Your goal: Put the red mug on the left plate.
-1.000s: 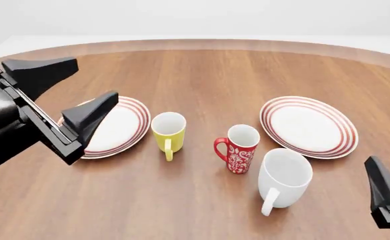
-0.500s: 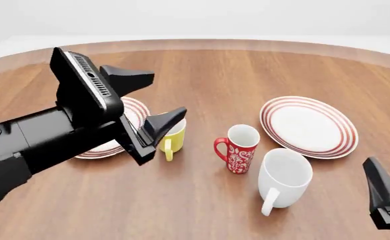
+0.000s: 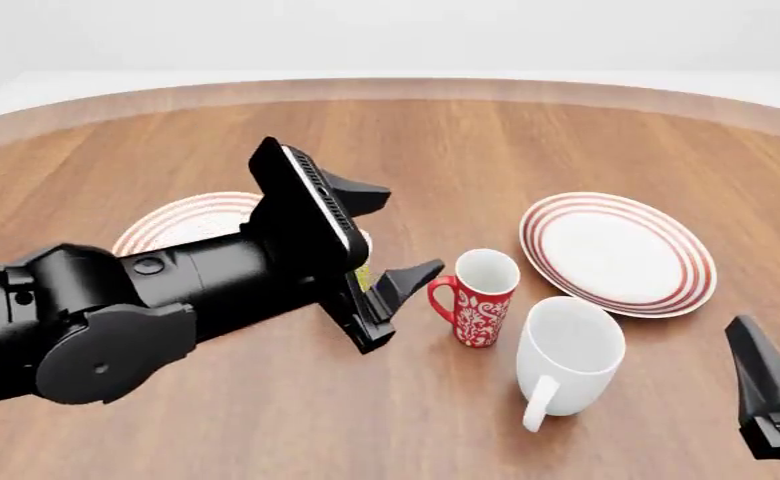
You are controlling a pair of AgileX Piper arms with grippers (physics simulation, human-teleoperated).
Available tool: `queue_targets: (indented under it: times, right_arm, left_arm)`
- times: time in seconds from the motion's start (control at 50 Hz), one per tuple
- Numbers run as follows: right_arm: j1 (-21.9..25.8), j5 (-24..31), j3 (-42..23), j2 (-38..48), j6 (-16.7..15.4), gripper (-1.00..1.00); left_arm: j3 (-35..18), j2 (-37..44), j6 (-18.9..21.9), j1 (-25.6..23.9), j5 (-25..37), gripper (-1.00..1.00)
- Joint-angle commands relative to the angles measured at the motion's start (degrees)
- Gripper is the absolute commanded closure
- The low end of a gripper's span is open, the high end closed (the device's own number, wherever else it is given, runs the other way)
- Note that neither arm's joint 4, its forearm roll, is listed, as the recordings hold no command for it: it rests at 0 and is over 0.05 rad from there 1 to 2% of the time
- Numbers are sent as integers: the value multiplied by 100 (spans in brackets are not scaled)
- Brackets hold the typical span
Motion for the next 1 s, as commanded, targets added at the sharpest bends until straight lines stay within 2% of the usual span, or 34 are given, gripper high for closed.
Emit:
queue_targets:
  times: [0.02, 0.34, 0.56, 0.84, 1.0]
  right_arm:
    - [-25, 12, 1, 9, 22, -100]
    - [-22, -54, 1, 75, 1, -100]
    - [-21, -308, -2, 343, -11, -100]
    - [-25, -263, -3, 308, 3, -100]
    - [-9, 28, 2, 7, -20, -100]
  left_arm:
    - [-163, 675, 140, -73, -176, -100]
    - [-250, 1159, 318, -84, -279, -100]
    - [-232, 1389, 421, -47, -366, -100]
    - [-296, 1529, 570, 70, -358, -100]
    - [-340, 1716, 657, 137, -454, -100]
